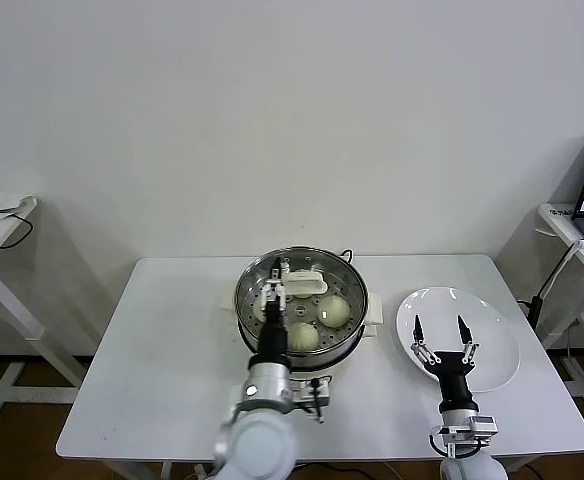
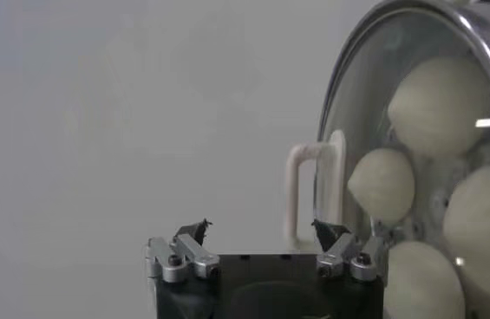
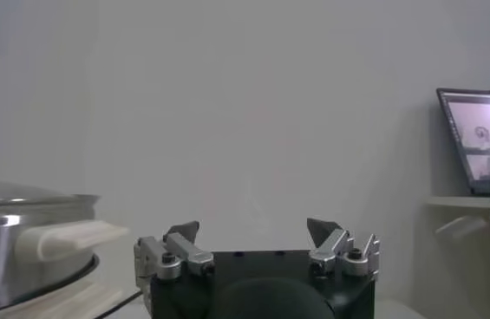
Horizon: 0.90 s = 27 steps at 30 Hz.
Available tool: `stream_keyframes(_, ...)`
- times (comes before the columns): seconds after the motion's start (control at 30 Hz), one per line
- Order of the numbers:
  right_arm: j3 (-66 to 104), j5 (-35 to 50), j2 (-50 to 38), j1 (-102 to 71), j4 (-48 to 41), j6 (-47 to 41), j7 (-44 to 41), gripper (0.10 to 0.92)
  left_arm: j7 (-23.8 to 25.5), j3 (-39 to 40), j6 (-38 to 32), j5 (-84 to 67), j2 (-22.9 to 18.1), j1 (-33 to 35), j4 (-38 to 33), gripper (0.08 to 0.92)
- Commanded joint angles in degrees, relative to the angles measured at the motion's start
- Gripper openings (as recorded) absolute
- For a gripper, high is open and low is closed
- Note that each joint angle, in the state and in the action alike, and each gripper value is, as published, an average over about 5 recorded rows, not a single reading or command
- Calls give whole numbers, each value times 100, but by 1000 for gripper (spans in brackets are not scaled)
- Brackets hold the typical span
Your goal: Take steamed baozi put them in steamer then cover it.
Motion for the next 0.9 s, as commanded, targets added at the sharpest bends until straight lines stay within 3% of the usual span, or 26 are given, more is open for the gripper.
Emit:
stream_keyframes(0.03, -8, -15, -17, -7, -22, -17, 4, 823, -1443, -1862, -1059, -1792, 807, 1605, -2146, 823)
stream_keyframes(0.13, 34, -14, -29, -32, 80, -100, 18, 823, -2153, -2790, -1688, -3685, 748, 2205, -2366, 823)
stream_keyframes(0.23, 110, 16, -48, -85, 291, -289, 20, 823, -2399, -3805, -2546, -5803, 472, 2631, -2360, 823)
stream_keyframes(0.43, 288, 167, -113, -206, 895, -684, -42, 823, -2006, -5111, -3788, -8006, -242, 2847, -1589, 823)
stream_keyframes(0.63, 357, 267, -159, -302, 1244, -895, 3, 823, -1596, -5278, -4270, -8499, -582, 2983, -1014, 823)
stream_keyframes(0.9, 376, 393, -153, -366, 1405, -919, -8, 823, -1534, -5052, -4484, -8465, -616, 3129, -856, 823)
